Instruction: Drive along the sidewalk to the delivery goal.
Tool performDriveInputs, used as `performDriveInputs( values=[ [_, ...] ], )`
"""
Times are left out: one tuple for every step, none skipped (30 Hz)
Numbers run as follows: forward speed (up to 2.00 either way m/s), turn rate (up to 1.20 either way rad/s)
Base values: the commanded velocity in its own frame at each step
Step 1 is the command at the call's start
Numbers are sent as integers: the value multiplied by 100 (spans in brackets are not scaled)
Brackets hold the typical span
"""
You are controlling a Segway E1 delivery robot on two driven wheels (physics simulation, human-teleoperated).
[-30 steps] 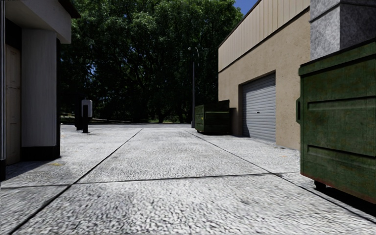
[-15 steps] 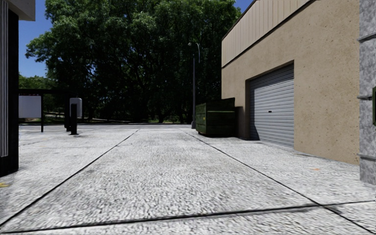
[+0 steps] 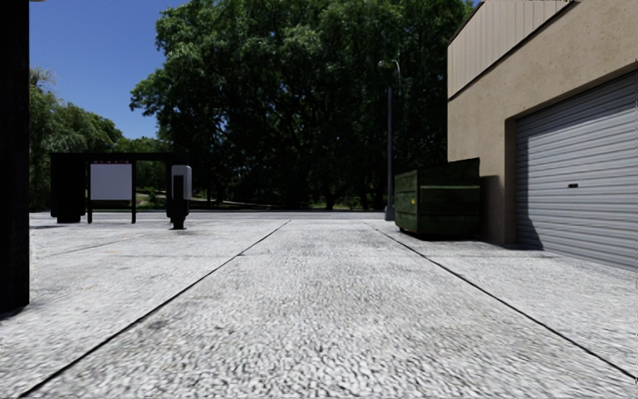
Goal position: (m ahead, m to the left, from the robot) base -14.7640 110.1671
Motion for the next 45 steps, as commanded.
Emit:
performDriveInputs(
  values=[
    [194,67],
    [194,67],
    [194,67],
    [194,67],
    [194,67],
    [194,67],
    [194,67],
    [194,64],
    [194,54],
    [194,54],
    [194,0],
    [194,0],
    [194,0],
    [194,0],
    [194,2],
    [194,29],
    [194,29],
    [194,46],
    [194,53],
    [194,57],
    [194,57],
    [194,61],
    [194,63],
    [195,66],
    [195,66],
    [195,71],
    [195,73],
    [195,73],
    [195,73],
    [195,73],
    [195,73],
    [195,73],
    [195,73],
    [195,73],
    [195,73],
    [195,73],
    [195,73],
    [195,73],
    [195,73],
    [195,73],
    [195,71],
    [195,62],
    [195,0],
    [195,0],
    [195,0]
  ],
)
